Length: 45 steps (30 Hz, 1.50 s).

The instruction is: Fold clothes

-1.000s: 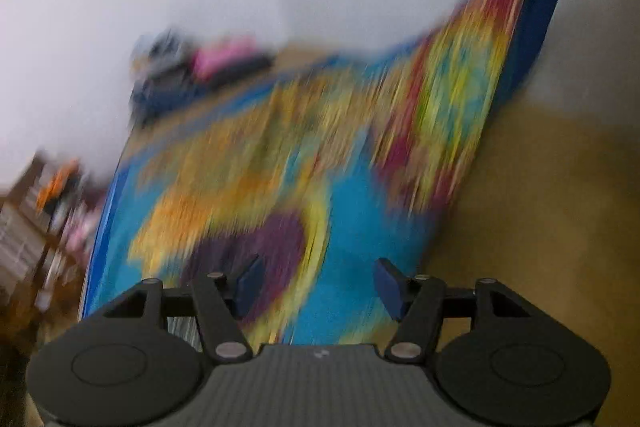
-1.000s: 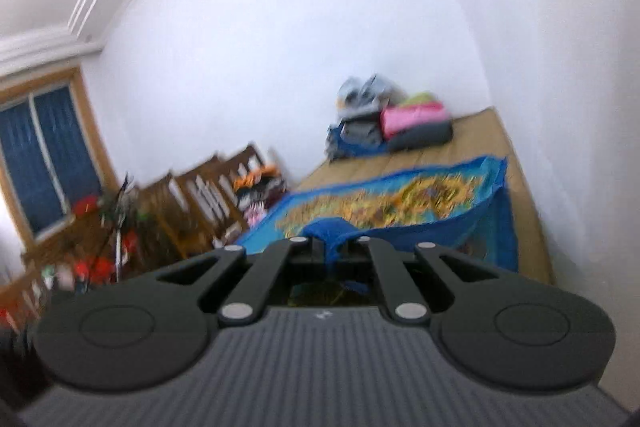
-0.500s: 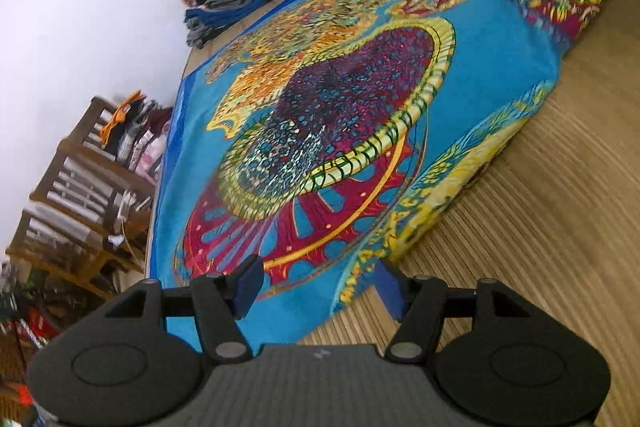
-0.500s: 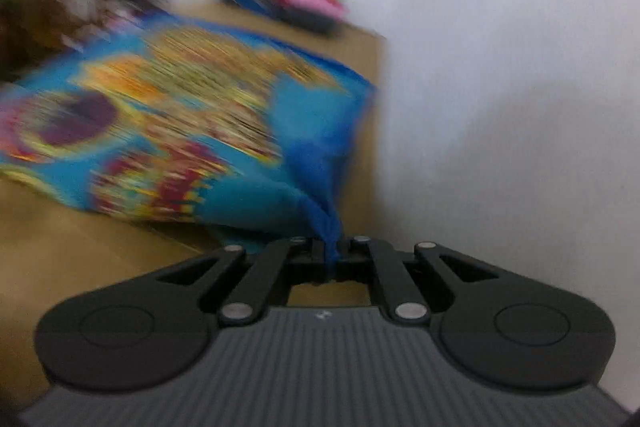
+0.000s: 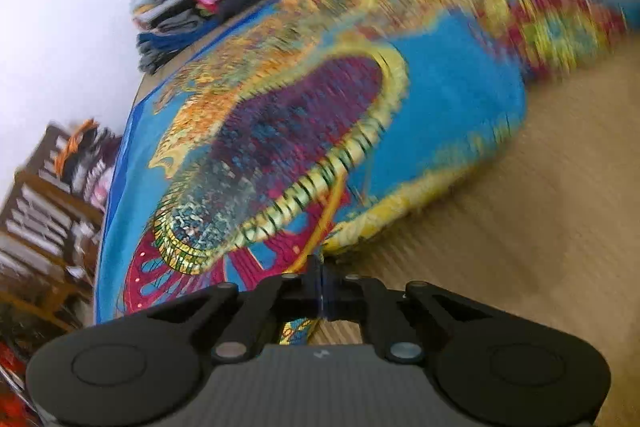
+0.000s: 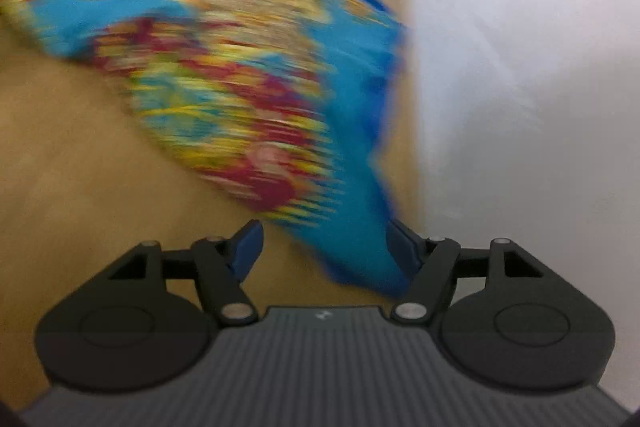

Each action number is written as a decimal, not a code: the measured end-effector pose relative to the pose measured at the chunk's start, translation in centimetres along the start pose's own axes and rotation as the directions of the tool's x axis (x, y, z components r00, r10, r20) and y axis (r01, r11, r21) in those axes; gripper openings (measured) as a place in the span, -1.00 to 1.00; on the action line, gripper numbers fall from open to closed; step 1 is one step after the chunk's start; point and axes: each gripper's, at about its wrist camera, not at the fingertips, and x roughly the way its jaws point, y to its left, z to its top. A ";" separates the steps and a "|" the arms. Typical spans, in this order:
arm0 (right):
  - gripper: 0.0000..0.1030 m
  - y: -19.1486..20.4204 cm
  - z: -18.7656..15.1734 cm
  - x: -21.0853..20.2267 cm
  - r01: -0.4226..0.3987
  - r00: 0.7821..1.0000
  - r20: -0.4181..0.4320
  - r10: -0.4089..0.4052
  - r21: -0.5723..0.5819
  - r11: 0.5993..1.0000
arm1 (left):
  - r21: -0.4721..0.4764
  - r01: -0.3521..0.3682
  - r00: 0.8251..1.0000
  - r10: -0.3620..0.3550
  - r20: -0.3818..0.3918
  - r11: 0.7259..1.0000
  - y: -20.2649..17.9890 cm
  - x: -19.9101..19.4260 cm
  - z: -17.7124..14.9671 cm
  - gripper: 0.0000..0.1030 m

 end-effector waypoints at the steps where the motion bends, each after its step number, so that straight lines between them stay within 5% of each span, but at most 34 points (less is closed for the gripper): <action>1: 0.36 1.2 0.1 0.2 -0.039 0.999 0.032 0.040 -0.046 0.998 | -0.056 0.000 1.000 0.001 0.019 0.998 0.9 -0.4 0.6 -0.99; 4: 0.36 3.7 1.2 1.7 -0.091 0.990 0.092 0.103 -0.129 0.987 | -0.171 -0.033 0.996 0.046 0.075 0.985 3.8 -1.4 2.4 -0.99; 8: 0.33 3.3 3.6 5.3 -0.108 0.986 0.115 0.117 -0.079 0.991 | -0.260 -0.077 0.987 0.110 0.116 0.963 6.6 -2.3 4.3 -0.99; 9: 0.07 2.6 4.1 6.0 -0.144 0.982 0.113 0.150 -0.057 0.988 | -0.277 -0.086 0.985 0.123 0.119 0.957 7.2 -2.5 4.7 -0.99; 10: -0.73 1.9 4.5 6.6 -0.183 0.977 0.103 0.186 -0.036 0.982 | -0.290 -0.093 0.983 0.133 0.123 0.952 7.7 -2.7 5.2 -0.99; 11: -0.99 0.9 5.1 6.9 -0.205 0.973 0.103 0.205 -0.009 0.979 | -0.296 -0.100 0.982 0.143 0.127 0.950 8.2 -2.6 5.7 -0.99; 15: -0.91 -5.0 8.9 7.1 -0.214 0.961 0.206 0.183 0.138 0.967 | -0.303 -0.169 0.969 0.214 0.123 0.938 9.8 0.4 9.9 -0.98; 18: -0.79 -8.1 13.5 9.9 -0.092 0.970 0.235 0.058 0.134 0.987 | -0.300 -0.209 0.964 0.248 0.097 0.931 10.3 2.8 11.6 -0.81; 21: 0.06 -9.8 17.3 13.6 0.134 0.969 0.182 -0.165 0.172 0.976 | -0.288 -0.228 0.965 0.255 0.058 0.930 10.4 4.6 11.6 -0.76; 23: 0.28 -10.4 17.3 13.6 0.201 0.953 0.171 -0.251 0.260 0.944 | -0.280 -0.241 0.965 0.259 0.032 0.929 10.4 5.8 11.5 -0.57; 26: 0.38 -10.7 14.6 12.0 0.120 0.961 0.196 -0.195 0.340 0.933 | -0.267 -0.259 0.964 0.267 -0.007 0.928 10.4 7.5 11.5 -0.25; 31: 0.38 -9.1 9.3 9.9 -0.005 0.986 0.152 -0.066 0.426 0.905 | -0.294 -0.330 0.944 0.312 -0.108 0.897 12.1 6.5 5.9 -0.23; 34: 0.38 -6.2 7.8 9.2 -0.097 0.985 0.171 0.031 0.395 0.914 | -0.342 -0.377 0.926 0.336 -0.173 0.861 13.2 5.3 2.5 -0.18; 38: 0.38 -3.2 8.6 10.2 -0.076 0.983 0.182 0.029 0.254 0.964 | -0.401 -0.384 0.922 0.320 -0.219 0.832 14.6 4.0 -0.3 -0.09; 41: 0.38 -2.4 9.2 11.2 -0.064 0.983 0.180 0.024 0.218 0.974 | -0.412 -0.332 0.942 0.274 -0.194 0.849 14.4 3.2 -1.0 -0.08; 45: 0.38 -2.4 9.7 12.7 -0.033 0.989 0.151 -0.001 0.221 0.975 | -0.303 -0.278 0.960 0.258 -0.105 0.911 11.3 3.2 0.3 0.19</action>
